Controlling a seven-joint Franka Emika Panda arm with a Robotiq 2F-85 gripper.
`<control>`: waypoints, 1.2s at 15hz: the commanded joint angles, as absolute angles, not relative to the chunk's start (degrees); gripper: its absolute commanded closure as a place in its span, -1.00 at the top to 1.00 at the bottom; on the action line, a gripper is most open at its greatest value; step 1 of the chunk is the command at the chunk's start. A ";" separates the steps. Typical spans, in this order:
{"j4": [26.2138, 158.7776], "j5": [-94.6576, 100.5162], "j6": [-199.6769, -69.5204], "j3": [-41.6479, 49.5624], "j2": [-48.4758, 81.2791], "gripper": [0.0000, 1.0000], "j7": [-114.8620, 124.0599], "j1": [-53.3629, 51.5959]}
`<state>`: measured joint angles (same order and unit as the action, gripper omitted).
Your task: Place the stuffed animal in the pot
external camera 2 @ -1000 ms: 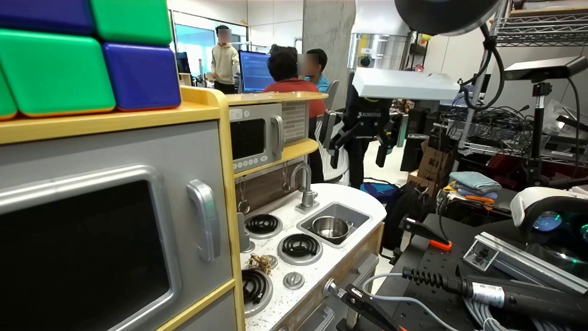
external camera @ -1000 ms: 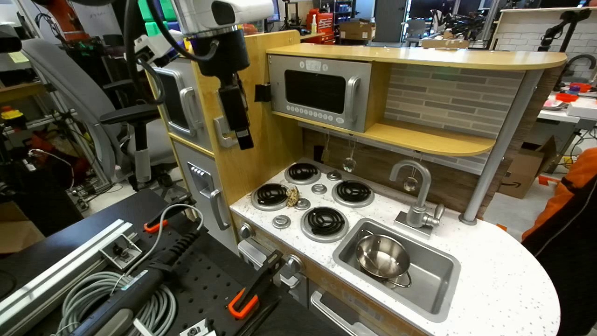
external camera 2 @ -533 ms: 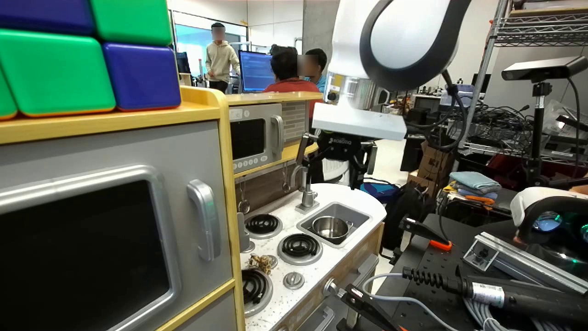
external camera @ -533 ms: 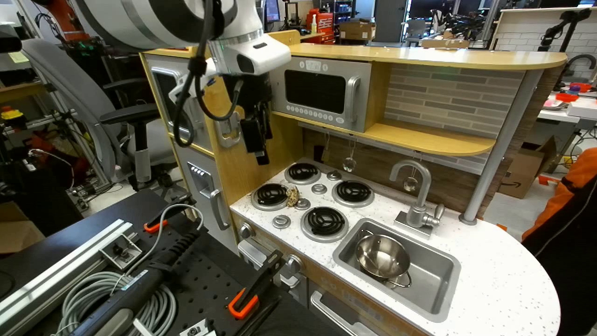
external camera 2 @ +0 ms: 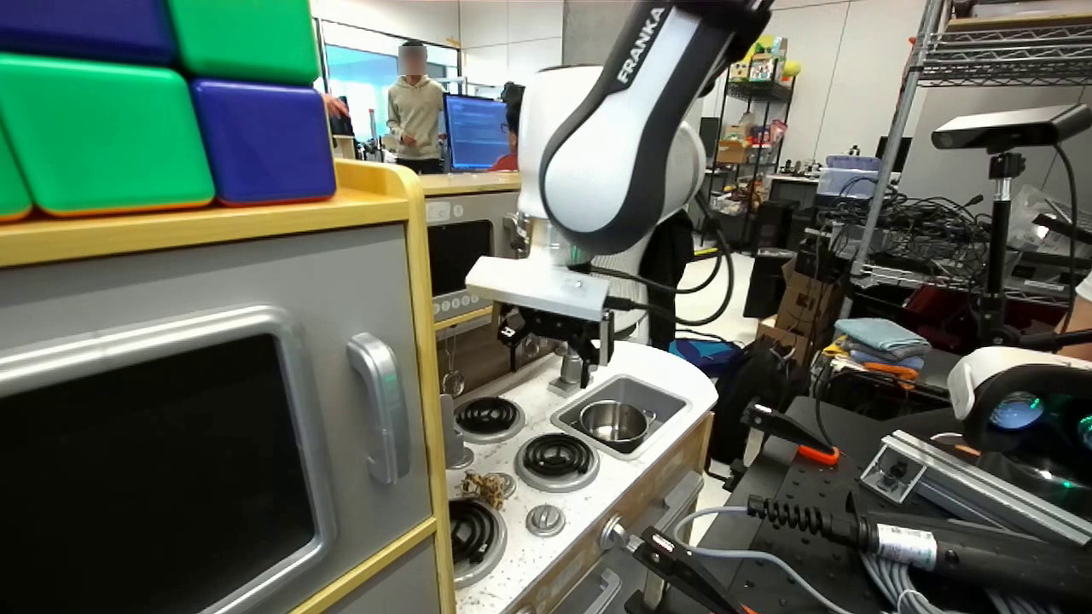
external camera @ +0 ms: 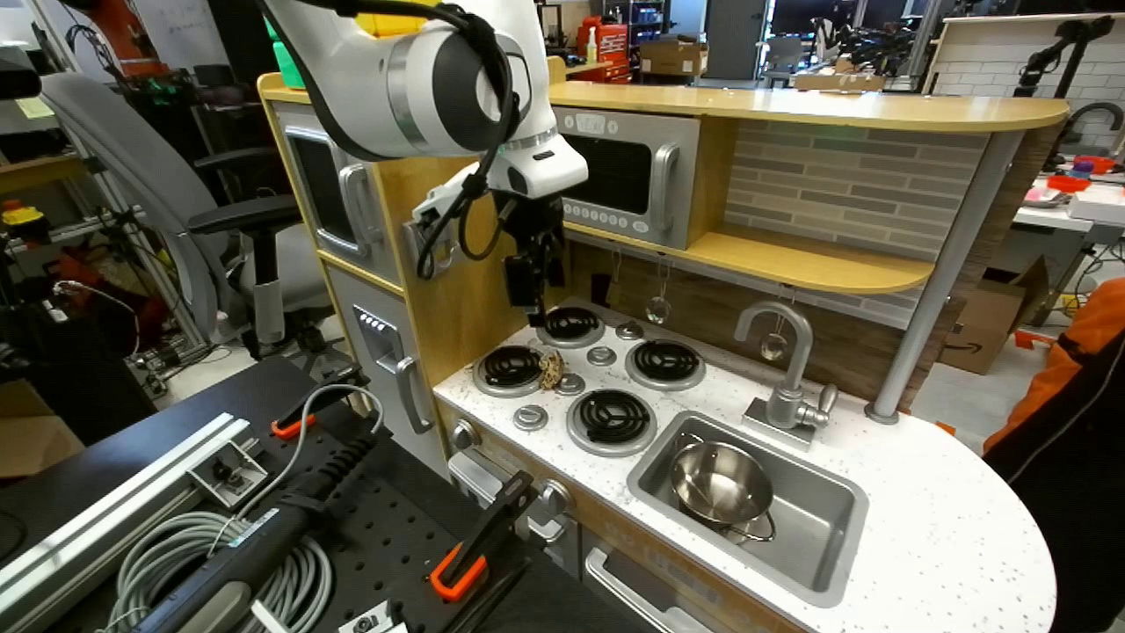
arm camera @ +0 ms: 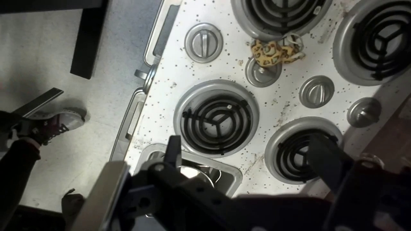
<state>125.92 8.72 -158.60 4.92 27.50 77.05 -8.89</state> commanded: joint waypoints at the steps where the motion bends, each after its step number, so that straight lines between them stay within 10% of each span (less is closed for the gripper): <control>1: 114.98 6.93 -155.23 8.83 36.79 1.00 82.39 -14.51; 18: 106.65 0.67 -157.42 8.30 47.08 1.00 87.25 -16.22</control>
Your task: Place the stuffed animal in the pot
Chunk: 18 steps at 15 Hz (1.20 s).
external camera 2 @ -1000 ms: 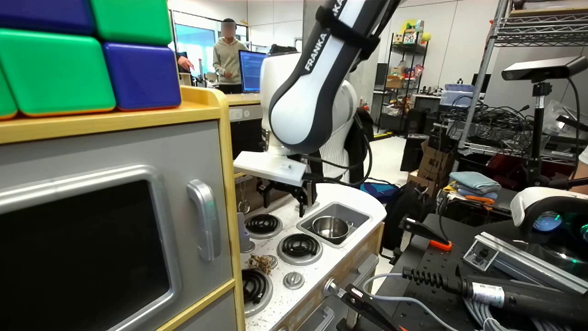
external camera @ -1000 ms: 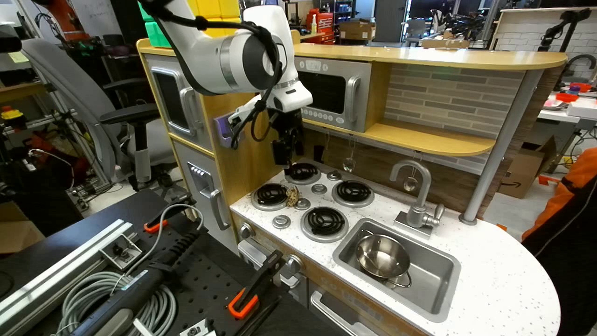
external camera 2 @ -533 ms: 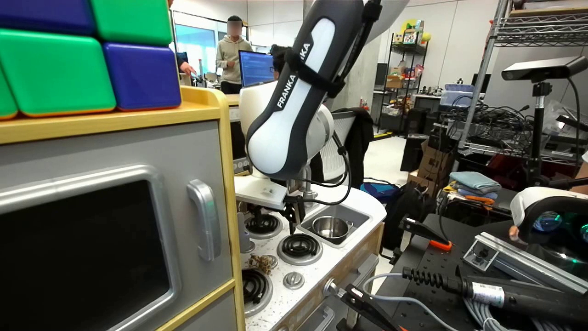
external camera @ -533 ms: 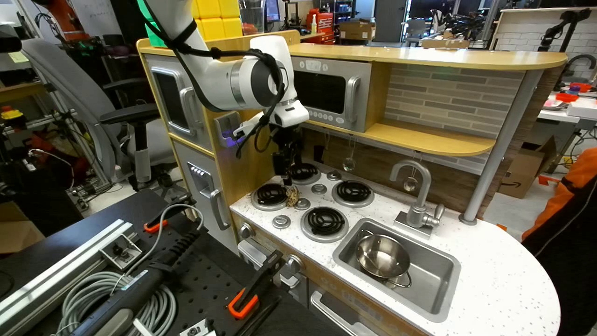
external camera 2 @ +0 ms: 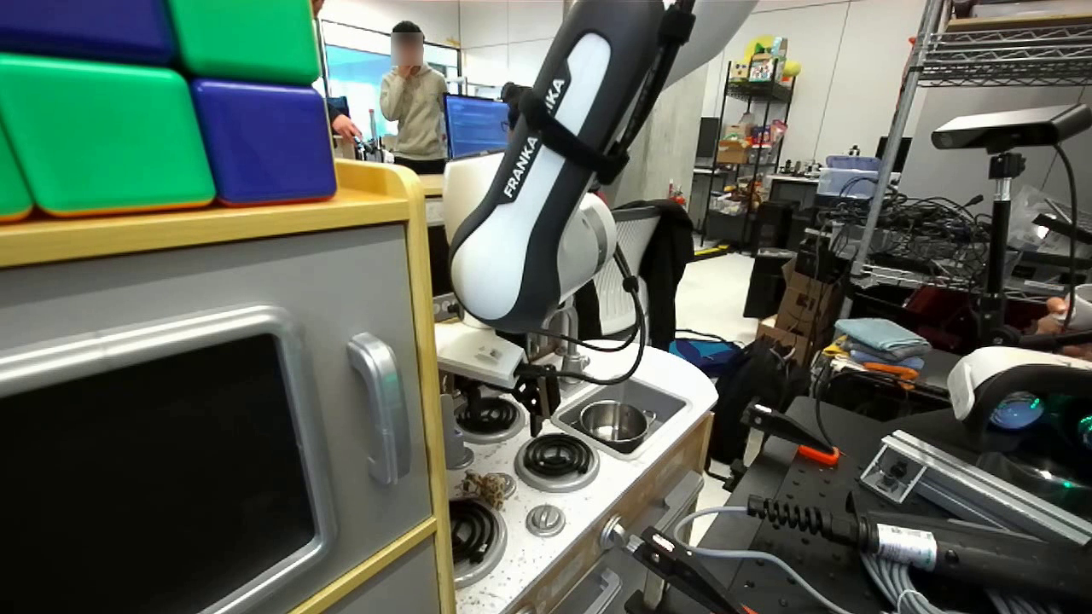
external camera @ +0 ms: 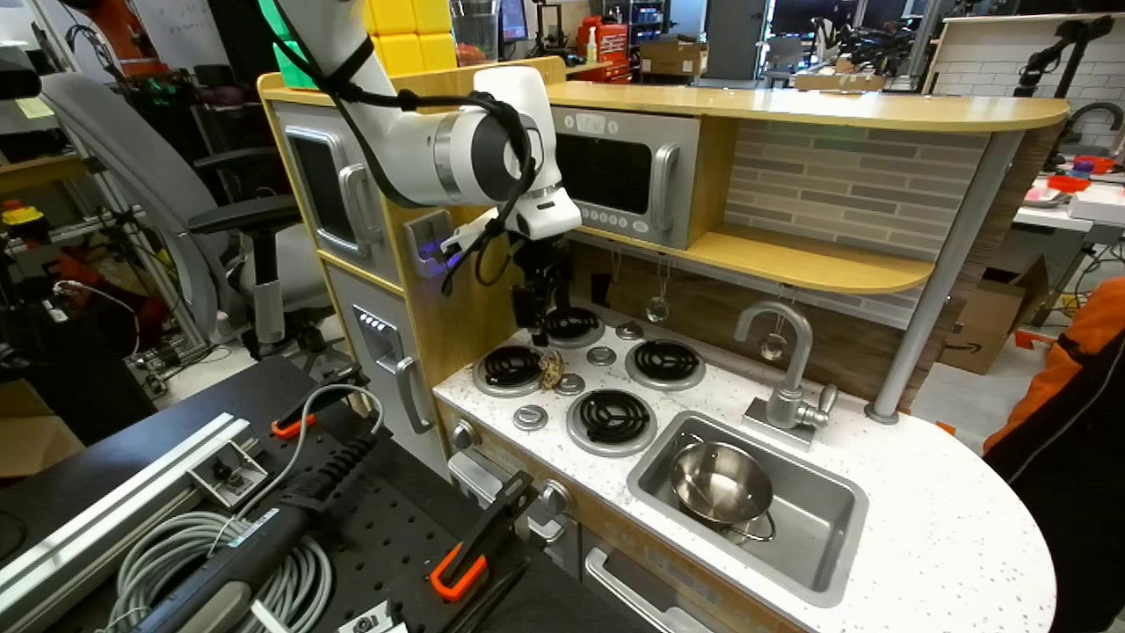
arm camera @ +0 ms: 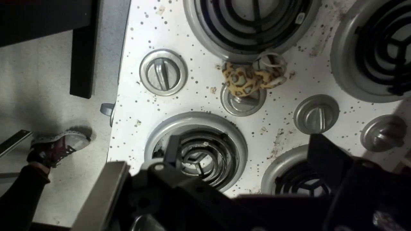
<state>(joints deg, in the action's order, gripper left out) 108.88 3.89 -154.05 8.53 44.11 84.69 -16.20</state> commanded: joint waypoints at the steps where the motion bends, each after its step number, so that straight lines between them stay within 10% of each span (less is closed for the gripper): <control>1: 106.31 -0.63 -159.46 8.28 48.31 1.00 88.25 -16.41; 12: 96.62 -10.81 -165.12 6.09 60.49 1.00 90.94 -15.36; 13: 95.86 -11.45 -165.16 5.54 61.03 0.50 90.74 -14.96; 18: 93.35 -13.32 -163.34 4.75 62.23 -0.16 91.08 -14.02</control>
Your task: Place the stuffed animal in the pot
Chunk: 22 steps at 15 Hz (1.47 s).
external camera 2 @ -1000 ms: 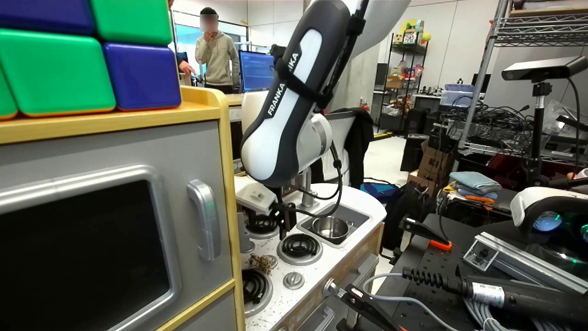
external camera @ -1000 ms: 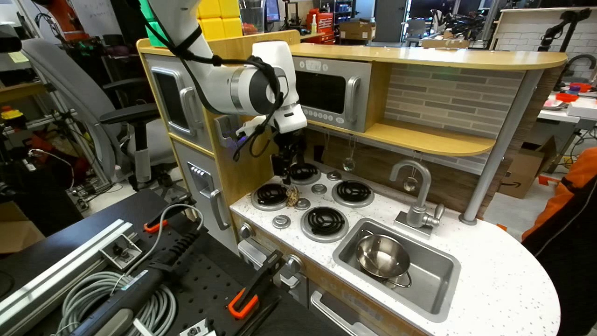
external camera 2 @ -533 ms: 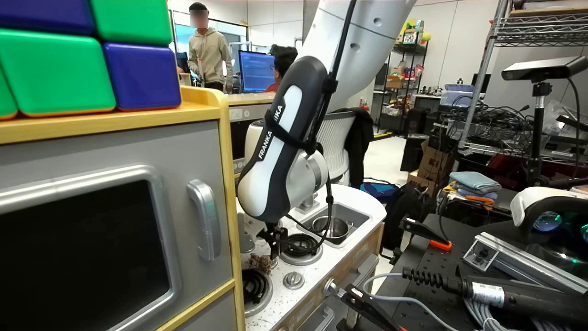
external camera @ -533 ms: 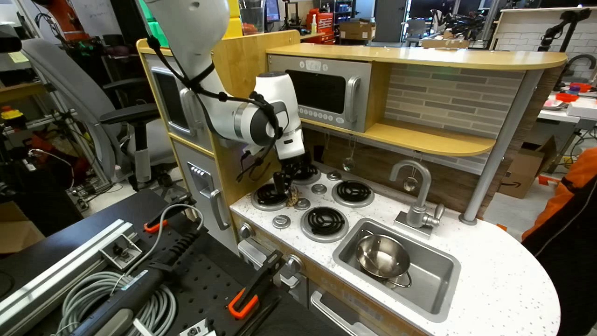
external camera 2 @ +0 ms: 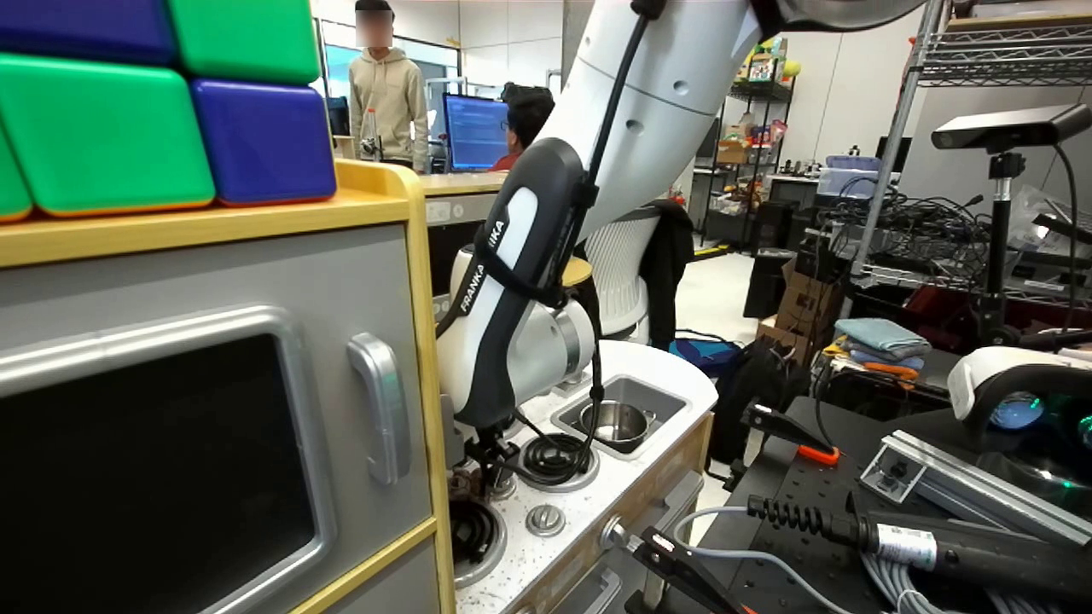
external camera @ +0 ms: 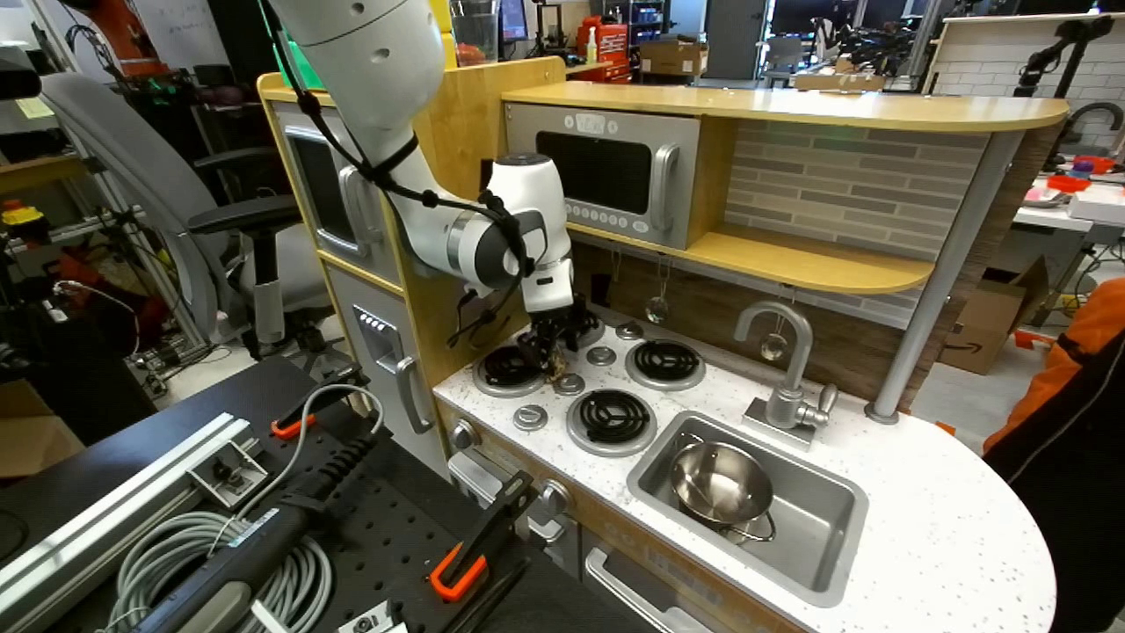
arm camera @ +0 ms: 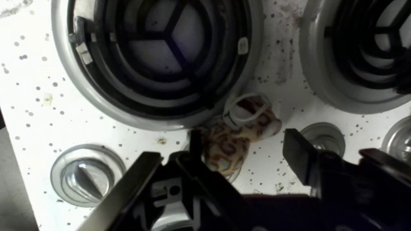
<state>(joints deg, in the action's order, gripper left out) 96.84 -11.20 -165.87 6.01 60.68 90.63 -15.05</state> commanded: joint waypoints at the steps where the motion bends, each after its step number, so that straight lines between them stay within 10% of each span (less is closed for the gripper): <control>1: 93.00 -13.61 -162.81 4.66 62.29 -0.29 91.19 -13.95; 5: 91.55 -14.17 -159.39 4.76 62.31 -0.97 92.83 -13.71; 22: 83.32 -1.64 -147.48 36.22 74.55 -0.95 130.54 -21.22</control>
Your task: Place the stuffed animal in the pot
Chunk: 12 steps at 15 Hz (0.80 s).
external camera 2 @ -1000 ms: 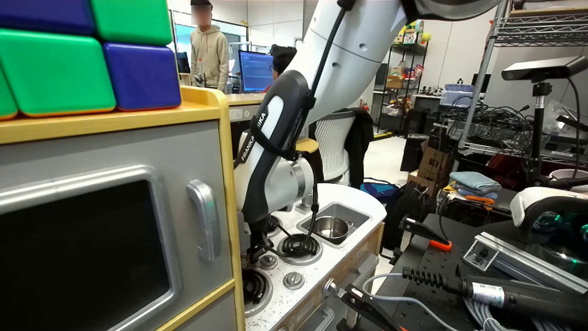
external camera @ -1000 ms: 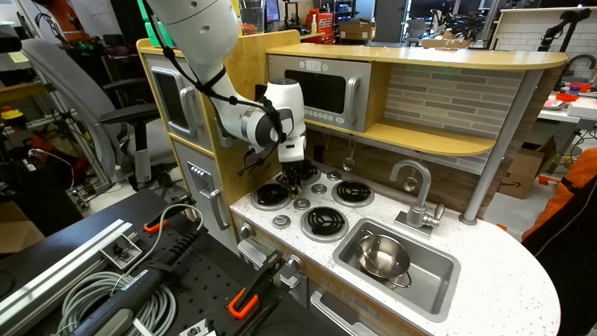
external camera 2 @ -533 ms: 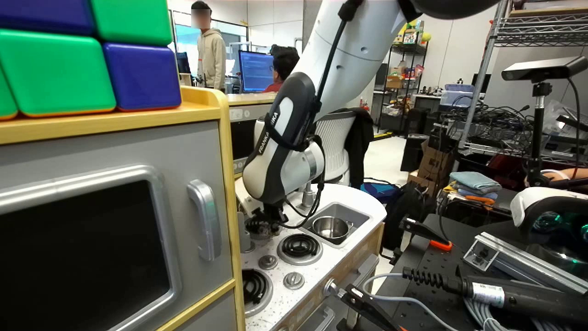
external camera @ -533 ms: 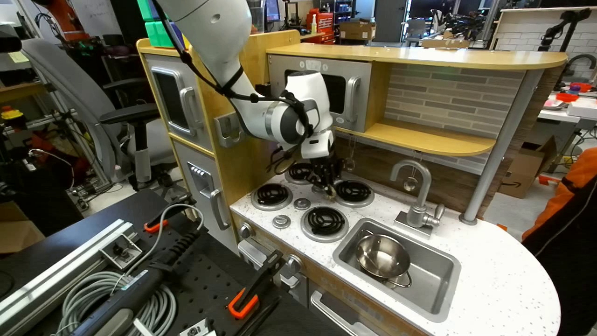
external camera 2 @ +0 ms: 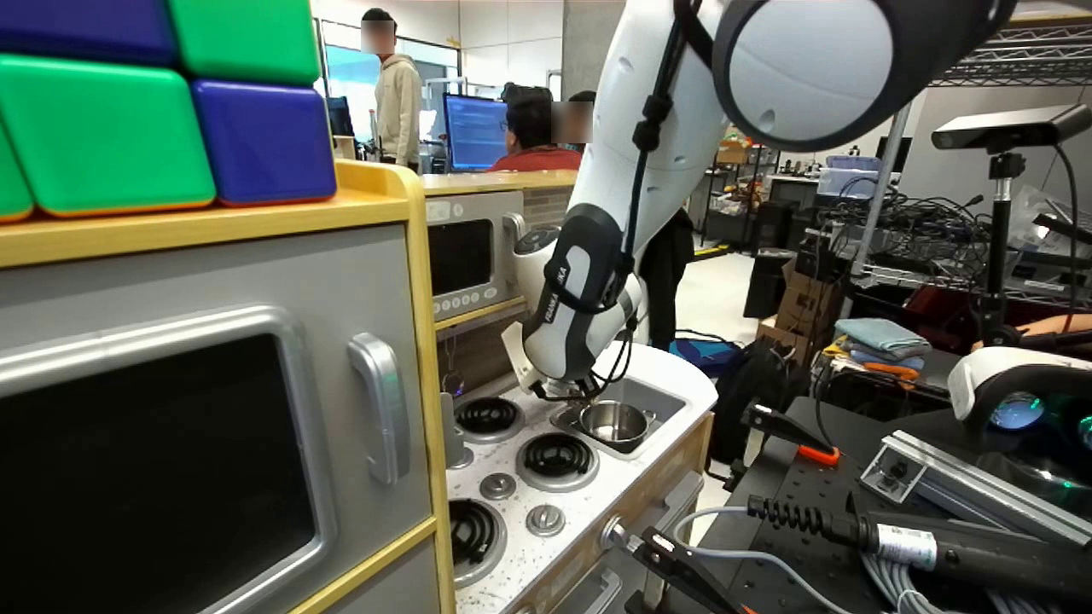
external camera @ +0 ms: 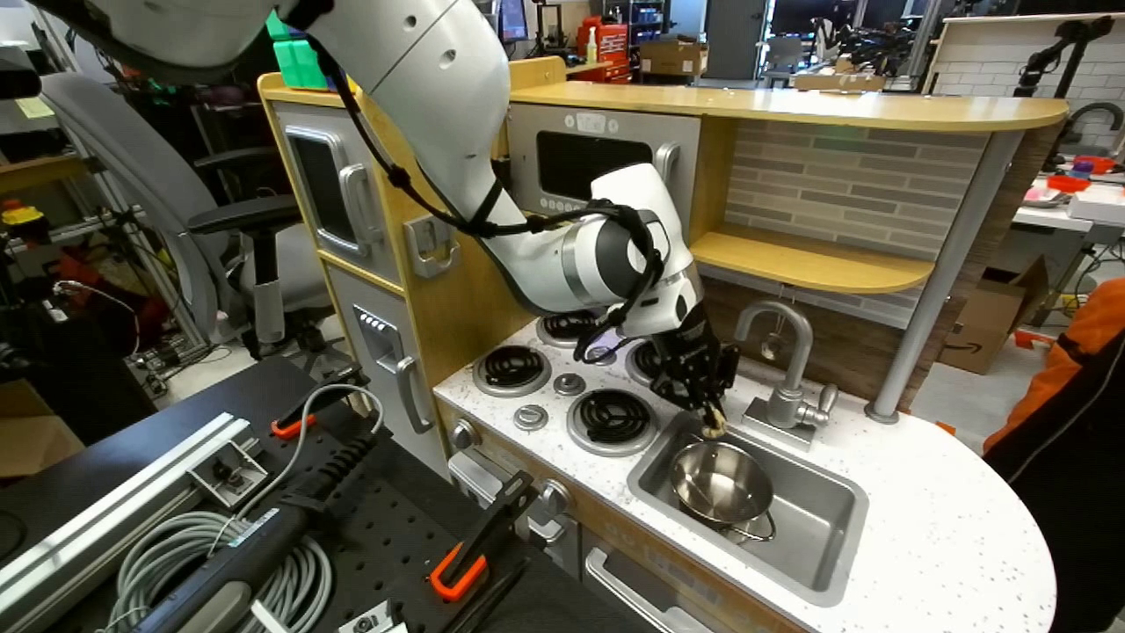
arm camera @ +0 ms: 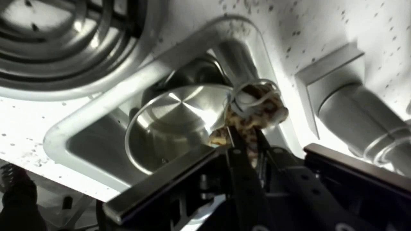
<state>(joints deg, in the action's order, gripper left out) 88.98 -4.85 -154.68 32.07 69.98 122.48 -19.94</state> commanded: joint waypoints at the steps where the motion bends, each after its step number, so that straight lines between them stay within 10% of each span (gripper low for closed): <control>1: 82.60 -0.41 -144.90 36.85 75.25 -0.95 132.69 -21.29; 3: 81.32 2.19 -139.14 37.43 76.21 -0.95 136.21 -21.25; 4: 80.88 3.46 -135.58 37.23 76.21 -0.32 137.61 -21.33; 12: 85.65 11.32 -133.48 29.47 68.31 0.76 134.40 -19.50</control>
<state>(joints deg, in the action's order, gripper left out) 84.71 8.44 -133.83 32.60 73.46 135.82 -20.69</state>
